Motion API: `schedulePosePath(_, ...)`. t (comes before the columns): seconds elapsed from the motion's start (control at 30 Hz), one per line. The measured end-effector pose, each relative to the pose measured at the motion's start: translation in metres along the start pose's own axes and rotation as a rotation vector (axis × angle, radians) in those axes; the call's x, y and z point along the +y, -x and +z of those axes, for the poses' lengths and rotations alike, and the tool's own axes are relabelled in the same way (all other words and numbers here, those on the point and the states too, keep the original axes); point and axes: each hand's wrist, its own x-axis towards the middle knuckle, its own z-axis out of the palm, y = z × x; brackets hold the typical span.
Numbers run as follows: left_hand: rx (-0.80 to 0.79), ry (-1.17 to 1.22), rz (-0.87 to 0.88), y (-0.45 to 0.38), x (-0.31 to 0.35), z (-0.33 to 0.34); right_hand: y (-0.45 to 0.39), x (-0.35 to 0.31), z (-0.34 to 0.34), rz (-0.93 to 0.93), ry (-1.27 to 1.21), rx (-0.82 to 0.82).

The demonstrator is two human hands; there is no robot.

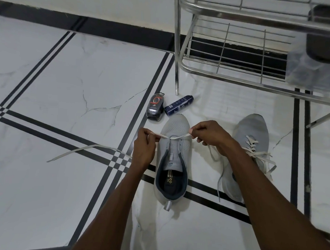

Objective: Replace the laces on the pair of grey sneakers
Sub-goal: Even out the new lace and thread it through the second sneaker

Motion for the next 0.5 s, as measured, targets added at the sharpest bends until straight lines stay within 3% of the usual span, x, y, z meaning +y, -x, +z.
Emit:
schedulePosePath(0.33,-0.034,0.147,-0.079,0.004,0.001,-0.003,0.005,0.001,0.005,-0.01,0.022,0.016)
schedulePosePath(0.4,-0.012,-0.019,-0.004,0.002,0.002,-0.004,0.008,-0.005,0.003,-0.03,-0.034,-0.002)
schedulePosePath(0.5,-0.051,-0.22,0.242,-0.004,0.018,-0.004,0.013,-0.023,0.001,-0.074,-0.142,-0.059)
